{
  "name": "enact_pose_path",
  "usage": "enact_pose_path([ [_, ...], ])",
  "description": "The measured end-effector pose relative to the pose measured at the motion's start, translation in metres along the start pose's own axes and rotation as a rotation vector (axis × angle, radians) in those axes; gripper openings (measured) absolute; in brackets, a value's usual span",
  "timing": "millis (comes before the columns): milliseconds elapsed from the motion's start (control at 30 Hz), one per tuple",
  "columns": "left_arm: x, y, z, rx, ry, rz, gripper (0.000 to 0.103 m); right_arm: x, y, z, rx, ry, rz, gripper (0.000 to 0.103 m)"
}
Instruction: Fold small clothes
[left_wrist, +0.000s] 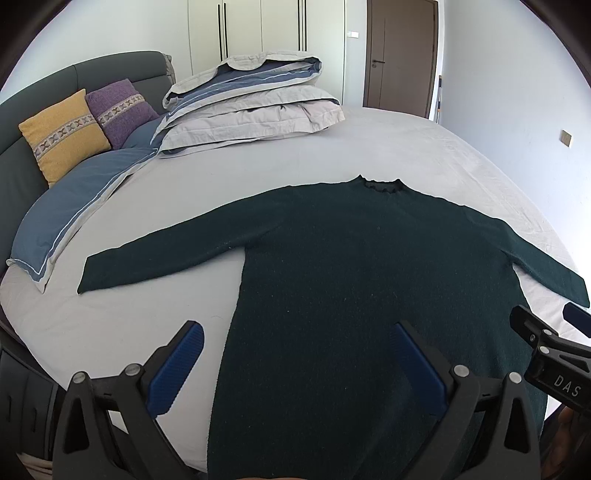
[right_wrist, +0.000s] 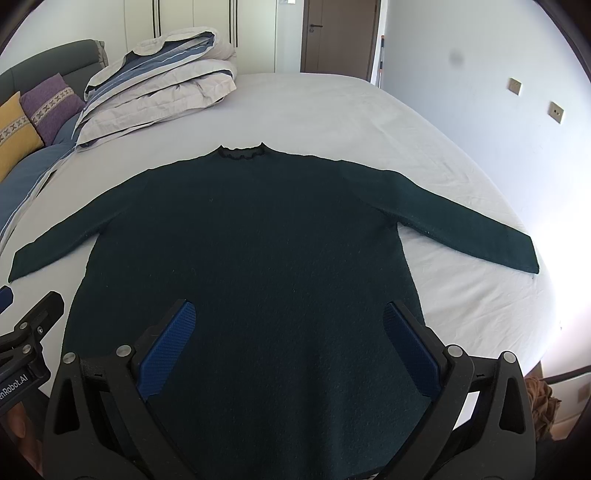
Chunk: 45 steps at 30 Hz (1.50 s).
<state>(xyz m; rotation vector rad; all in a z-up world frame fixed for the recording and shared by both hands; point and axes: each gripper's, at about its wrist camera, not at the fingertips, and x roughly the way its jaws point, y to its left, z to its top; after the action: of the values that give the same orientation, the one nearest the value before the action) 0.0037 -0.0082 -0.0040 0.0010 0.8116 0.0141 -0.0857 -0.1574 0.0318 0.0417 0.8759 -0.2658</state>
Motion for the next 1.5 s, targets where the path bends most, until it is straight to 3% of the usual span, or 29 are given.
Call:
enact_pose_path([
  [1500, 0.002, 0.002, -0.015, -0.003, 0.009, -0.001, 0.103, 0.002, 0.005, -0.006, -0.016, 0.02, 0.002, 0.103],
])
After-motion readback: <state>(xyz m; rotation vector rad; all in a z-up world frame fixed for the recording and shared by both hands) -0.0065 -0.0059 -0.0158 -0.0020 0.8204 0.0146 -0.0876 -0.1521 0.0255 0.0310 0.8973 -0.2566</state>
